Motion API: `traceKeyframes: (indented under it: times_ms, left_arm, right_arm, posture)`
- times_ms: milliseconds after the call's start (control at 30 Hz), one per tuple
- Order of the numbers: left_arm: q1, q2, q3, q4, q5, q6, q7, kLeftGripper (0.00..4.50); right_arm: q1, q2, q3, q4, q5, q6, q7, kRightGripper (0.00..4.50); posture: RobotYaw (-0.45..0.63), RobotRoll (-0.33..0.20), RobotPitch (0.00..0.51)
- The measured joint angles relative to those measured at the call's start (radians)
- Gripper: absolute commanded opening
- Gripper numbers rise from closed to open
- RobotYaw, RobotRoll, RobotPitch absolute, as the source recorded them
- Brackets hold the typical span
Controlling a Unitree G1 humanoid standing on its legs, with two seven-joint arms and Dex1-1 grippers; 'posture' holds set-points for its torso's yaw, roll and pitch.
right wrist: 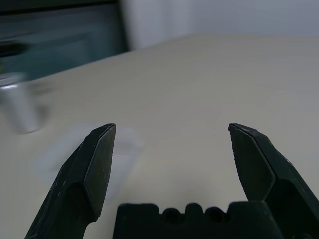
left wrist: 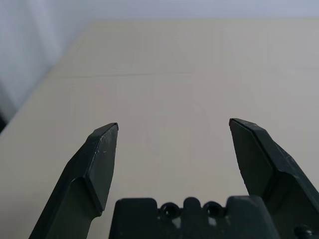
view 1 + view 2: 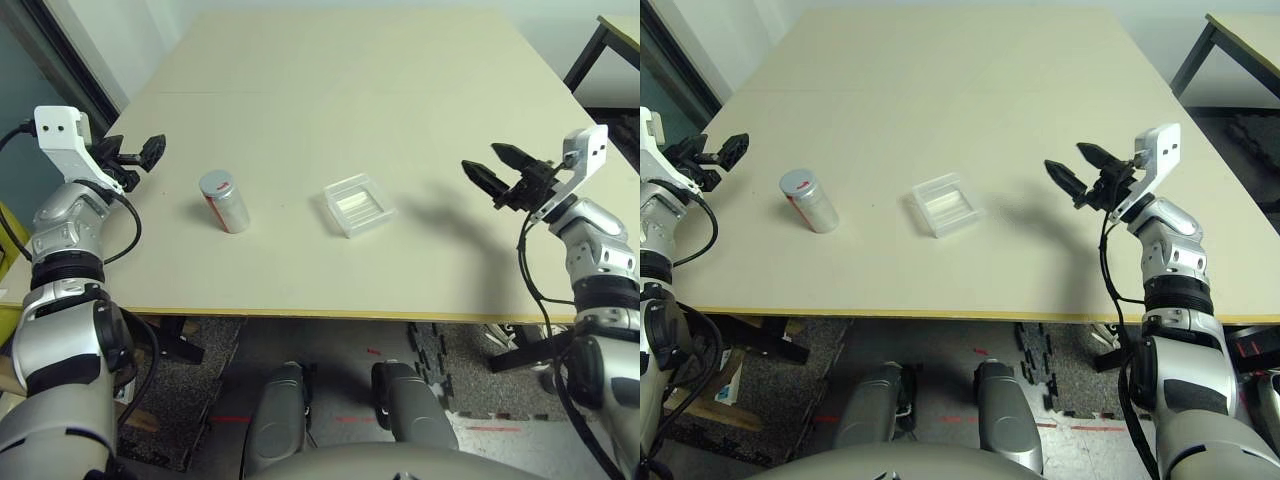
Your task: Pour the medicine from the bottle into the box.
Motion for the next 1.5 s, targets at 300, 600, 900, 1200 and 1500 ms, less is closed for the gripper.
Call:
traceKeyframes:
  times_ms: [300, 600, 900, 1200, 1500]
  left_arm:
    - [0.105, 0.0, 0.014, -0.223, -0.093, 0.128, -0.105, 4.46]
    - [0.325, 0.0, 0.096, -0.649, -0.273, 0.33, -0.113, 4.46]
    - [0.539, -0.065, 0.137, -0.873, -0.374, 0.392, -0.094, 4.46]
    - [0.666, -0.135, 0.079, -0.896, -0.332, 0.303, -0.114, 4.46]
    - [0.675, -0.198, 0.001, -0.795, -0.207, 0.105, -0.1, 4.46]
  right_arm:
    - [0.07, -0.028, 0.137, -0.155, -0.006, 0.033, 0.193, 4.5]
    - [0.072, -0.029, 0.157, -0.151, -0.025, -0.002, 0.195, 4.5]
    - [0.037, -0.004, 0.174, -0.11, -0.04, -0.019, 0.202, 4.5]
    - [-0.008, -0.004, 0.18, -0.059, -0.059, -0.047, 0.223, 4.5]
    - [-0.009, -0.004, 0.18, -0.058, -0.062, -0.05, 0.222, 4.5]
  posture:
    - [-0.09, 0.0, 0.103]
    - [-0.06, 0.0, 0.116]
    - [-0.02, 0.0, 0.127]
    - [-0.04, 0.0, 0.122]
    - [-0.06, 0.0, 0.117]
